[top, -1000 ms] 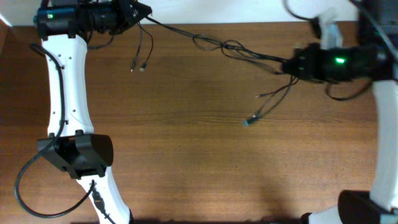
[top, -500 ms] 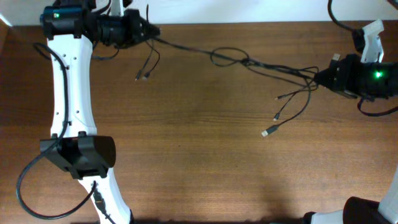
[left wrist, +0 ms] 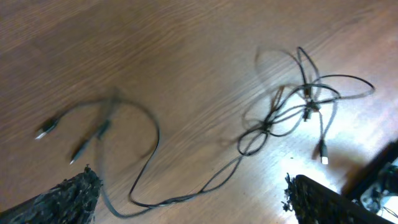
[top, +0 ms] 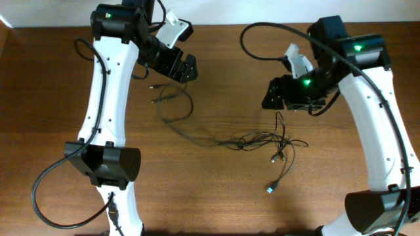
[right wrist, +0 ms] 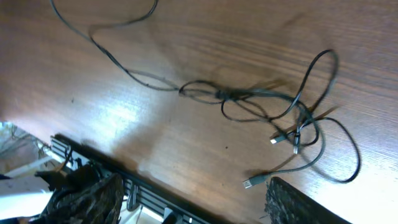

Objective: Untangle cables

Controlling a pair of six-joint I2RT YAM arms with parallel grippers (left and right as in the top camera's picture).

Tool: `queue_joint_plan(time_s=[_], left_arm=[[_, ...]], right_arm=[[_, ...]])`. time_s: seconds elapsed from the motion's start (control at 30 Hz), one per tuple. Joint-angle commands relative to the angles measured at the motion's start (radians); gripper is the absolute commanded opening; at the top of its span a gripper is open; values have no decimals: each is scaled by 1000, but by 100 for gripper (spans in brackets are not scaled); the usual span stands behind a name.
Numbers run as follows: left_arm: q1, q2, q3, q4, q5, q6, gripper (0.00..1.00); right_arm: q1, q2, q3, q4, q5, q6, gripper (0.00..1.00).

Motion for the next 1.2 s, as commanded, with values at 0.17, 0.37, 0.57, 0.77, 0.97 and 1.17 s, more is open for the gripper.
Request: queue_joint_plan(time_s=[0.17, 0.37, 0.57, 0.77, 0.97, 1.17], left_arm=[[-155, 24, -202, -20, 18, 58, 91], [-371, 24, -572, 153, 4, 274, 76], [-417, 24, -723, 359, -38, 273, 75], [-421, 25, -791, 471, 13, 273, 70], [-422, 26, -856, 557, 11, 272, 59], [-423, 26, -883, 610, 9, 253, 0]], right_arm=[[-292, -12, 9, 4, 9, -4, 82], [-327, -11, 8, 8, 13, -42, 87], [-327, -11, 8, 9, 13, -68, 87], [-327, -11, 8, 9, 13, -76, 87], [-327, -11, 8, 9, 12, -83, 87], [-327, -11, 8, 8, 12, -93, 87]])
